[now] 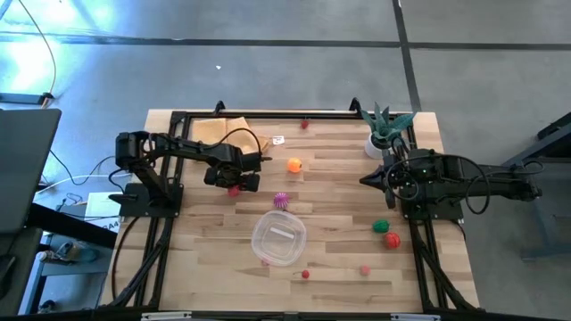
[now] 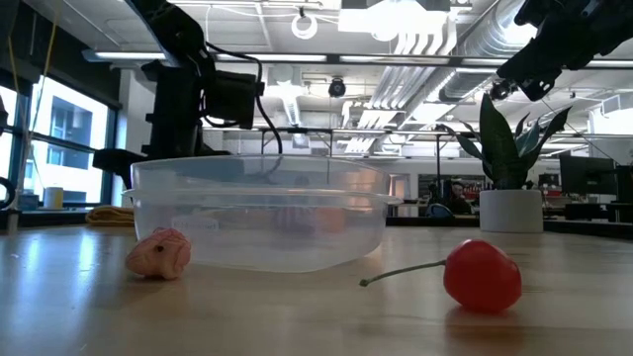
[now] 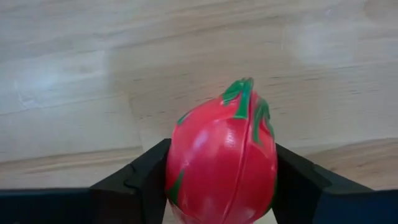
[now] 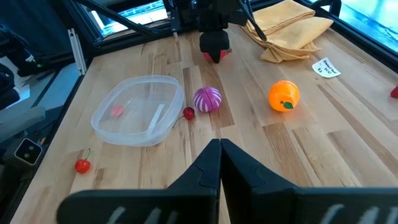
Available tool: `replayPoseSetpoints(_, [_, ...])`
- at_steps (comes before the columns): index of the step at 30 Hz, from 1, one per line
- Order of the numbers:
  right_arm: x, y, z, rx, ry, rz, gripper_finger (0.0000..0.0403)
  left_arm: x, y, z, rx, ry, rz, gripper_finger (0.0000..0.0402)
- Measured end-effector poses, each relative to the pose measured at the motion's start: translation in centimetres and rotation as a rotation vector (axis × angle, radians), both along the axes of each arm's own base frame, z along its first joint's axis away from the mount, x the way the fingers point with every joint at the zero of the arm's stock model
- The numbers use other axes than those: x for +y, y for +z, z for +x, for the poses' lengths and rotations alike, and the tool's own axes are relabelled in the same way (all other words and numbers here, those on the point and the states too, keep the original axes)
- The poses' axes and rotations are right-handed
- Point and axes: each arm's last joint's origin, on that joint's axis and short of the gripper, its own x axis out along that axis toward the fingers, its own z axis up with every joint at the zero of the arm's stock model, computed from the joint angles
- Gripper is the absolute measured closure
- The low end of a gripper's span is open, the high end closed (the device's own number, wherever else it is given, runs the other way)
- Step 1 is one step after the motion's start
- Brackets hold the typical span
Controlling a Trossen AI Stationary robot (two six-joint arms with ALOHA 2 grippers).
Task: Pick and placing Produce into tupperware
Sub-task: Put the dragon fruit into the bin
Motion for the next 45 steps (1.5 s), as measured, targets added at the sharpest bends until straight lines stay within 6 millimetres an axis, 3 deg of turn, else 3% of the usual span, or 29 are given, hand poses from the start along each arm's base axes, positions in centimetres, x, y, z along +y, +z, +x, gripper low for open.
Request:
replayPoseSetpoints(8, [0.00,0.00,0.00,0.000,0.000,0.000,0.0402,0.03,0.00,-0.01,0.002,-0.007,0.006,0.0151])
replayPoseSetpoints(20, [0.00,-0.01,0.00,0.001,0.000,0.000,0.0402,0.01,0.02,-0.03,0.003,-0.007,0.006,0.0199])
replayPoseSetpoints(28, [0.00,0.00,0.00,0.000,-0.001,0.000,0.0402,0.01,0.02,-0.03,0.003,-0.006,0.006,0.0168])
replayPoseSetpoints(37, [0.00,-0.01,0.00,0.001,-0.001,0.000,0.0402,0.00,0.02,-0.02,0.001,0.001,0.001,0.0203])
replayPoseSetpoints(45, [0.00,0.00,0.00,0.000,0.000,0.000,0.0402,0.02,0.02,0.03,-0.004,0.004,0.002,0.0175])
